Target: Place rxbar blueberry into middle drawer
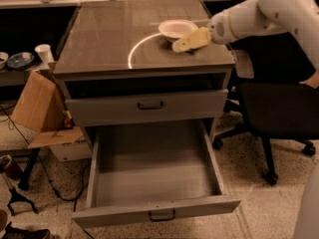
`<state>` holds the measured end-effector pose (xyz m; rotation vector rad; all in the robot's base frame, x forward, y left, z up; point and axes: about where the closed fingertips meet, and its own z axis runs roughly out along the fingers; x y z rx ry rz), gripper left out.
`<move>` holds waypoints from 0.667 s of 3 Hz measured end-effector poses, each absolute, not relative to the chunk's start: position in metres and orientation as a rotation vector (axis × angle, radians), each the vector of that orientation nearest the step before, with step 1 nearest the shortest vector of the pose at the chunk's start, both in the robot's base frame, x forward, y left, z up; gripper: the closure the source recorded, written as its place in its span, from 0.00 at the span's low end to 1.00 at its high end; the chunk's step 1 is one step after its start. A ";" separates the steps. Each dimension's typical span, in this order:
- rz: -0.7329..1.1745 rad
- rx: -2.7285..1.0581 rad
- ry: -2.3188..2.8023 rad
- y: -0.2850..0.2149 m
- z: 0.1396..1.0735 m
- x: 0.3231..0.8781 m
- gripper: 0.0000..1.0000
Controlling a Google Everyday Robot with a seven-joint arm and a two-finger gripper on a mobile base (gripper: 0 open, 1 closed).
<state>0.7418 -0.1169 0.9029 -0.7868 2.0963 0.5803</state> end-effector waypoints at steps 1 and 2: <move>0.564 -0.773 2.097 -0.116 0.901 0.740 0.00; 0.494 -0.744 2.076 -0.120 0.901 0.751 0.00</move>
Offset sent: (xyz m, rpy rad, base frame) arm 0.0211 -0.0141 0.0054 -0.0564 -0.1170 -0.1236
